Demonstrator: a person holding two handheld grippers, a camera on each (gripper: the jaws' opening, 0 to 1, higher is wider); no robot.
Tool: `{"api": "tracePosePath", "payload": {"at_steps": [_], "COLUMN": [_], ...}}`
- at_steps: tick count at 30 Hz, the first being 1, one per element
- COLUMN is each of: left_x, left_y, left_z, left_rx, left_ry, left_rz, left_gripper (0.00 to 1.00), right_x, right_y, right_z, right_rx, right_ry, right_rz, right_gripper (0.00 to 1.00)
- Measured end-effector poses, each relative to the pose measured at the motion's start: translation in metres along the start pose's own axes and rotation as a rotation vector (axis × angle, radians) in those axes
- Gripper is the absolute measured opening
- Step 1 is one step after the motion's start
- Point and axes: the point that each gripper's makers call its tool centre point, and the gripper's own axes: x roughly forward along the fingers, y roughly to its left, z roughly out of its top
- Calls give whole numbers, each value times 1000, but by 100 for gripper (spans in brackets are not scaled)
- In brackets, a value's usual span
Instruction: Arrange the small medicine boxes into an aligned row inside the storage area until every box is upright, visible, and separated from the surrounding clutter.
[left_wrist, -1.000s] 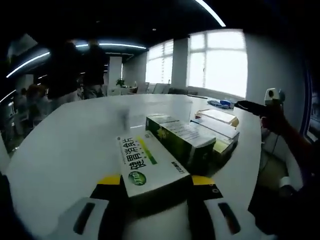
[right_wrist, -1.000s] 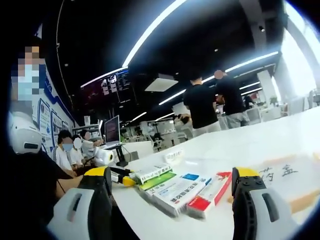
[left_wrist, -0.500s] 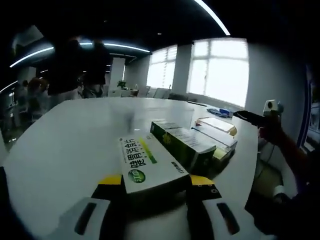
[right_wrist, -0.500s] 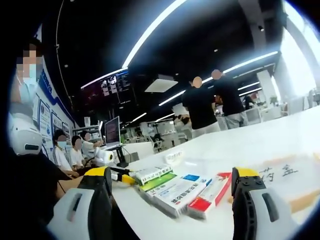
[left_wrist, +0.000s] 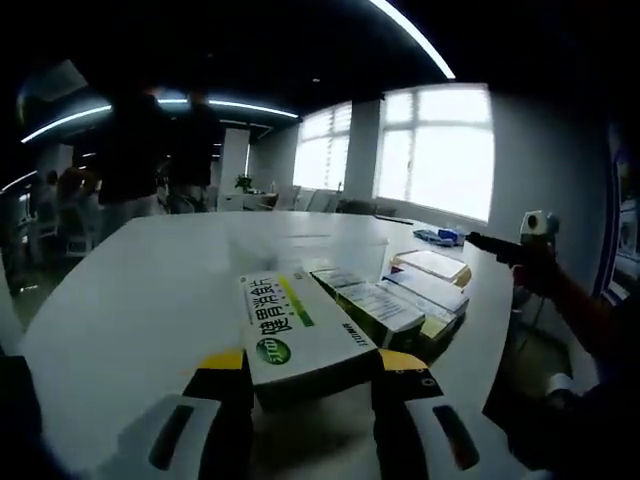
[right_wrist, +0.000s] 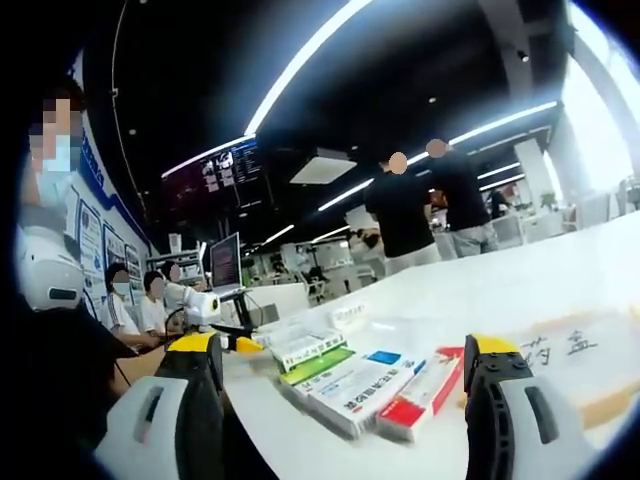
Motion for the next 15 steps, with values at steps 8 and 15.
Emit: {"api": "tracePosePath", "payload": {"at_steps": [8, 15], "left_x": [-6, -10], "left_y": [-6, -13], "left_z": [19, 34], "left_rx": [39, 53], "left_ry": [-36, -68], "left_rz": [-2, -25], "left_gripper": [44, 44], "right_x": [4, 6], "right_y": [2, 4], "right_z": [0, 1], "right_rx": [21, 52], "right_ry": [-1, -4], "right_rz": [14, 24], "right_gripper": [100, 100]}}
